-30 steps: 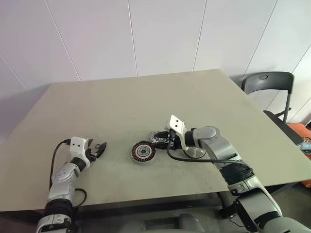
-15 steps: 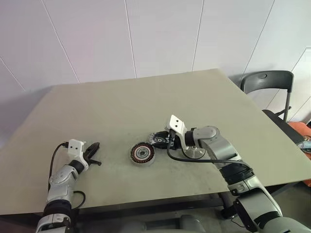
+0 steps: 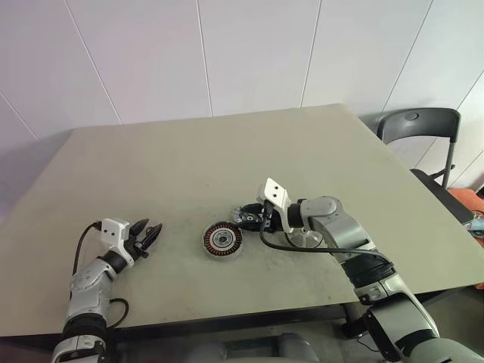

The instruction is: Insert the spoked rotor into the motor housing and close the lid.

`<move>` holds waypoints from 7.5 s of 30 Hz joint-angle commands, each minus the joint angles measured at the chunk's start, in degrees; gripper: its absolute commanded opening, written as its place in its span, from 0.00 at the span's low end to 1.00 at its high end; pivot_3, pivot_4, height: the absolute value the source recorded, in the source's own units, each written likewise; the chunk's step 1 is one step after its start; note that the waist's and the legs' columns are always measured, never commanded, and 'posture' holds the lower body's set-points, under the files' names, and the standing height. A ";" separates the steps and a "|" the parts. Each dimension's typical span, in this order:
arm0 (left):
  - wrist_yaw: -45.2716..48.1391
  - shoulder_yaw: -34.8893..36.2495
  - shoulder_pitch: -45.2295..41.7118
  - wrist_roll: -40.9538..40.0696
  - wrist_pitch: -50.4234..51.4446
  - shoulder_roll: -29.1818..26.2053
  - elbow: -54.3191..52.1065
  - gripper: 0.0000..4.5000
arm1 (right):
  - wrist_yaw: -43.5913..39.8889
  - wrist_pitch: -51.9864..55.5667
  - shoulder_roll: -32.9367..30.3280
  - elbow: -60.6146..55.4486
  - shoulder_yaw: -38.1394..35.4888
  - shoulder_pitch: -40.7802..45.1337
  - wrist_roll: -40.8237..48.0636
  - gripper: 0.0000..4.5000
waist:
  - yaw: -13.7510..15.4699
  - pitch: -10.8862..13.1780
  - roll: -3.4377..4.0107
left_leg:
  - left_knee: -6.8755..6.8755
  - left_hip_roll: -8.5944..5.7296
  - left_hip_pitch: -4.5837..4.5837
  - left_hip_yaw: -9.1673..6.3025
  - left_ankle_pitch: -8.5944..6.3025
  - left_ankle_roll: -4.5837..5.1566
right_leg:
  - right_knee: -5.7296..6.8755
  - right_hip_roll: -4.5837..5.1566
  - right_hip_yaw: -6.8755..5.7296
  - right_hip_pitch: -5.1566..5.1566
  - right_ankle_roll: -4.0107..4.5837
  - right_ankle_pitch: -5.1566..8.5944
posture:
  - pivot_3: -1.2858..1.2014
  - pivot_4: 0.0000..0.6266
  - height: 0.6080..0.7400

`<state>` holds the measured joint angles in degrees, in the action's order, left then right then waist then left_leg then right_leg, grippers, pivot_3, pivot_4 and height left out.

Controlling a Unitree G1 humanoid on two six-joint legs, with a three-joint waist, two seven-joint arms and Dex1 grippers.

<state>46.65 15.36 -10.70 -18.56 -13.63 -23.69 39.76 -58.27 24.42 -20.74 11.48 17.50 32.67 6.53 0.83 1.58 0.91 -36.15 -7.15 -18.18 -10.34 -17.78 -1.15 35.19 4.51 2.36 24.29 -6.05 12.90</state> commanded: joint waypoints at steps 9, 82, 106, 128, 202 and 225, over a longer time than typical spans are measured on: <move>-4.72 -0.84 6.27 -1.71 19.56 -4.21 -20.92 0.71 | 0.12 -1.19 0.68 -0.47 -0.33 0.91 0.52 0.51 | -0.10 0.18 -0.36 | 0.03 0.03 -0.18 0.09 -0.06 0.00 | -0.03 -0.02 0.06 0.25 0.03 -0.02 | 0.52 0.00 1.00; -23.22 -4.06 9.61 5.89 32.73 -0.05 -28.55 0.62 | -0.16 -2.54 0.50 0.51 0.01 1.00 0.00 0.51 | -0.01 0.30 -0.75 | -0.26 0.05 -0.09 0.33 -0.02 -0.06 | 0.08 -0.04 0.15 0.11 0.04 -0.20 | 0.52 0.00 1.00; -13.91 -3.75 7.00 0.84 16.12 -0.18 -26.33 0.15 | -0.01 -2.77 0.67 0.46 0.21 0.79 0.06 0.51 | -0.95 0.02 -0.32 | -0.11 1.58 0.58 0.91 0.02 -0.74 | 0.01 -0.03 -1.48 -0.29 0.72 -0.69 | 0.52 0.00 1.00; 4.13 -16.37 -4.03 -0.55 25.61 -3.16 -34.40 0.15 | -4.29 5.34 -5.58 -9.09 -3.28 -5.50 7.31 0.51 | -0.15 0.16 -0.77 | -0.26 1.43 -0.13 1.00 -0.07 -0.77 | -0.17 -0.02 -1.39 0.37 0.81 -0.81 | 0.52 0.00 1.00; 7.53 -18.04 -7.23 1.01 23.52 -1.65 -30.81 0.64 | 0.40 4.91 -3.83 -9.25 -3.95 -7.02 7.96 0.51 | -0.05 0.29 -0.93 | -0.89 1.45 -0.18 1.00 -0.12 -0.70 | -0.09 -0.07 -1.39 0.15 0.49 -0.86 | 0.52 0.00 1.00; 6.18 -22.18 -6.29 6.58 25.60 -3.14 -32.70 0.01 | 2.45 4.53 -2.08 -8.80 -3.59 -7.05 8.08 0.51 | -0.10 0.29 -0.93 | -0.92 1.44 -0.18 1.03 -0.11 -0.70 | -0.08 -0.08 -1.38 0.15 0.66 -1.01 | 0.52 0.00 1.00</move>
<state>52.45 -7.37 -15.99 -11.89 12.02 -25.95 8.81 -56.03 29.69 -23.30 3.66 14.90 24.93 13.80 0.73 1.88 -0.02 -37.08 -5.70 -18.35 -9.31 -17.90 -1.85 35.12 4.42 0.98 24.44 -5.38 11.89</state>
